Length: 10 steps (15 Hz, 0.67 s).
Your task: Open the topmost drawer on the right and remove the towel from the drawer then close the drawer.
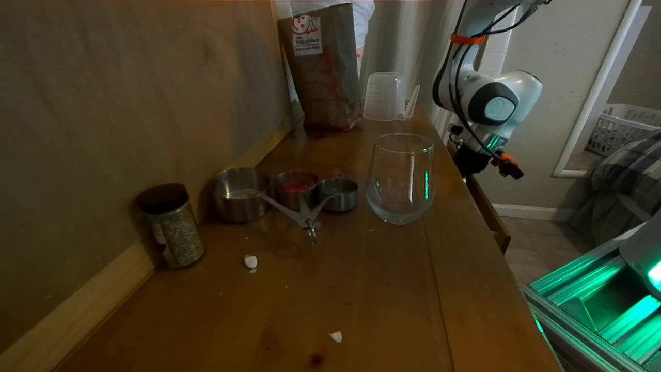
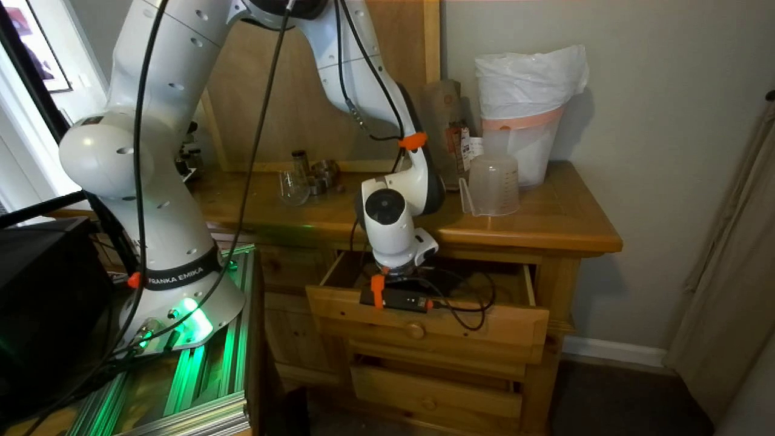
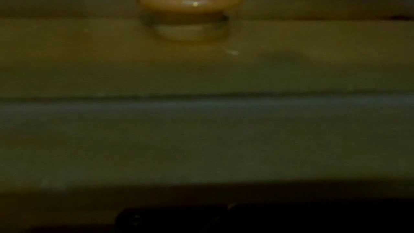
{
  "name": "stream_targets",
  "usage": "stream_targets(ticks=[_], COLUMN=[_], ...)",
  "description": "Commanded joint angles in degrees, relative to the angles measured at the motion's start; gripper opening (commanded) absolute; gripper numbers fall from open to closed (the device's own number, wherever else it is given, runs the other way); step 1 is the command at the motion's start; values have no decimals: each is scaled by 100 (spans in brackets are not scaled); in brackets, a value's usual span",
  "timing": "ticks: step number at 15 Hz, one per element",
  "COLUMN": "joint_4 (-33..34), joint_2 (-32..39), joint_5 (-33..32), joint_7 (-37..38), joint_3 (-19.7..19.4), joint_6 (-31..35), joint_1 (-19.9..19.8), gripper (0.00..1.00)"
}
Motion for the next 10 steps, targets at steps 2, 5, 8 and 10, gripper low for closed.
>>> stream_targets(ticks=[2,5,8,10], joint_4=[-471,-785,-1098,-1300], joint_2=[-778,-1264,-1764,-2110], joint_5=[147,85,79,34], joint_7=[-255,-202,-143,-92], joint_3=[-60,-88,-103,-90], joint_6=[138,218,455,618], joint_1=[50,64,78,81], gripper=[1,1,1,1])
